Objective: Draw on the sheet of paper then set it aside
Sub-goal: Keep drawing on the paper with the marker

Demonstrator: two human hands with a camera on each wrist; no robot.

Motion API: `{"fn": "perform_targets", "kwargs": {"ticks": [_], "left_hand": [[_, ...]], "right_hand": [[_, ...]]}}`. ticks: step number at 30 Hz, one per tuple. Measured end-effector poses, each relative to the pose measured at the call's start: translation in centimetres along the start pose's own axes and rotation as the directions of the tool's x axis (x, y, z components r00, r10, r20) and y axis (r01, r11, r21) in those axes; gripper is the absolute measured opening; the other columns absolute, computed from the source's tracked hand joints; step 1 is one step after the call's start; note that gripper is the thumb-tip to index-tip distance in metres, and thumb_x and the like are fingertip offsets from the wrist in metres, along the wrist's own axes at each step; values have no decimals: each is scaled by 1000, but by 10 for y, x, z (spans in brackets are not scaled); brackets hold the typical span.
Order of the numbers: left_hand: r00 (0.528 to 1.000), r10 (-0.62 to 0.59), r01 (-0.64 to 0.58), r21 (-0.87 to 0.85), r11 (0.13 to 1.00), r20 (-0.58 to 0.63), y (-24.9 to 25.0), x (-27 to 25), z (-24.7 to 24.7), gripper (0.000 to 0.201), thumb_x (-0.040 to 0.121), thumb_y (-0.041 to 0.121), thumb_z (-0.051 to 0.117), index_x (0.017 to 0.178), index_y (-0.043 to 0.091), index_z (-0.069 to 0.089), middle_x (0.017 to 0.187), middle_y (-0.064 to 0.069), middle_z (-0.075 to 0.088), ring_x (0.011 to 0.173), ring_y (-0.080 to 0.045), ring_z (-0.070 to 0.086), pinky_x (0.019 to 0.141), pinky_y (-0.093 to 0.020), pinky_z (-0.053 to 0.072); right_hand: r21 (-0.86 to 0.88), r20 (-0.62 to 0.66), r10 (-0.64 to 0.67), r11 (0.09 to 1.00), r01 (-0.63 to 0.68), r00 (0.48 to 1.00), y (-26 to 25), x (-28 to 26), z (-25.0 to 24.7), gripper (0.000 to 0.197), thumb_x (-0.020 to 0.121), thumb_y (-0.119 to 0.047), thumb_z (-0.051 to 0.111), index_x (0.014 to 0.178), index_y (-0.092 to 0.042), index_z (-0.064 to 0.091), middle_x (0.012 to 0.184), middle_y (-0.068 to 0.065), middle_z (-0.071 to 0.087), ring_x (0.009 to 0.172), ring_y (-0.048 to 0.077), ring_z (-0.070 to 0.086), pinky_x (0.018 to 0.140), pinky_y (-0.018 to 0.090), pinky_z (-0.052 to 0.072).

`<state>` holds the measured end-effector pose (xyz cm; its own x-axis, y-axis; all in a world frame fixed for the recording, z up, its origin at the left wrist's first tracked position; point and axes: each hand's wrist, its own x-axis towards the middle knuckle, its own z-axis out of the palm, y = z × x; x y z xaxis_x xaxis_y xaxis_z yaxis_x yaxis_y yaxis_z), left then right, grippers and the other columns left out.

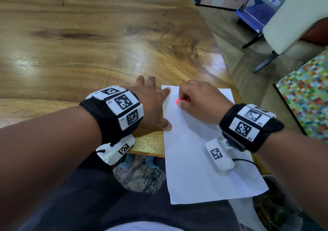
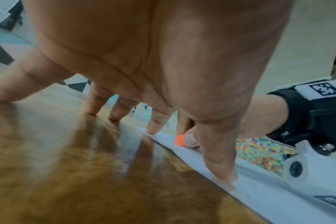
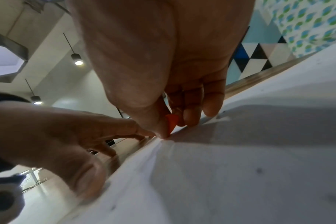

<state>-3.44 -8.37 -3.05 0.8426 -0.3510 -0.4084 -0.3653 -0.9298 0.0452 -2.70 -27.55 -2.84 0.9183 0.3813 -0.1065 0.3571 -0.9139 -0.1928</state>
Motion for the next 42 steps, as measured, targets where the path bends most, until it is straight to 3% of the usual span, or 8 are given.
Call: {"fn": "perform_targets", "kwargs": {"ticks": [4,9,16,22,27,33,39,42], "left_hand": [[999,-37,36,-31,999,-27,5,1,1,91,75,85,54,150,42,25,154,-8,24,144,-36,21,92,-74,40],[999,-45,44,-31,999,-20,5,2,0,93,75,83,58,151,43,22,152,-6,24,141,-34,22,92,-74,41],[999,-36,36,-28,999,-6,4,4,1,104,75,84,58,156,40,11,157,-7,16,145,-37,16,95,-78,38],[999,-52,52,-18,999,0,6,3,1,105,75,85,57,157,41,9,159,-6,14,147,-36,15,96,-77,37],[998,-57,57,-16,998,17,8,3,-1,106,76,84,57,159,40,8,162,-8,11,149,-39,13,98,-79,35],[999,-39,39,15,999,-1,9,3,-4,105,77,83,58,158,36,12,153,-9,24,142,-38,25,91,-66,44],[999,-32,32,21,999,3,8,3,-5,105,79,81,58,159,34,11,151,-10,26,142,-39,25,90,-60,47],[1000,-22,22,27,999,-5,9,3,-6,105,79,81,58,160,33,11,151,-10,26,141,-39,26,91,-59,47]], "right_hand": [[6,-24,50,999,-50,998,5,9,0,13,90,-34,57,80,-25,55,86,-6,51,85,20,53,77,38,50],[15,-67,174,985,-174,982,21,23,-10,12,90,-32,58,83,-22,58,90,-3,60,90,21,56,77,36,49],[-5,36,-66,998,66,997,-7,9,-3,16,89,-30,58,75,-26,50,82,-5,50,80,19,51,72,34,47],[15,-44,159,987,-159,986,20,29,-15,17,89,-28,60,74,-23,54,83,-3,57,83,21,56,68,32,47],[-28,5,-32,999,33,999,-4,23,-1,16,91,-33,57,78,-27,50,85,-3,50,84,22,53,72,34,46],[-7,-42,140,990,-141,989,11,32,-16,16,93,-29,57,80,-19,56,85,-1,56,82,22,55,68,33,47],[-43,73,-71,996,74,995,-1,0,-8,17,91,-33,57,77,-26,50,85,-5,50,81,19,51,72,34,44],[-56,42,-52,997,54,998,-1,-1,-7,17,90,-32,56,76,-26,50,85,-4,53,81,19,52,72,34,46]]}}
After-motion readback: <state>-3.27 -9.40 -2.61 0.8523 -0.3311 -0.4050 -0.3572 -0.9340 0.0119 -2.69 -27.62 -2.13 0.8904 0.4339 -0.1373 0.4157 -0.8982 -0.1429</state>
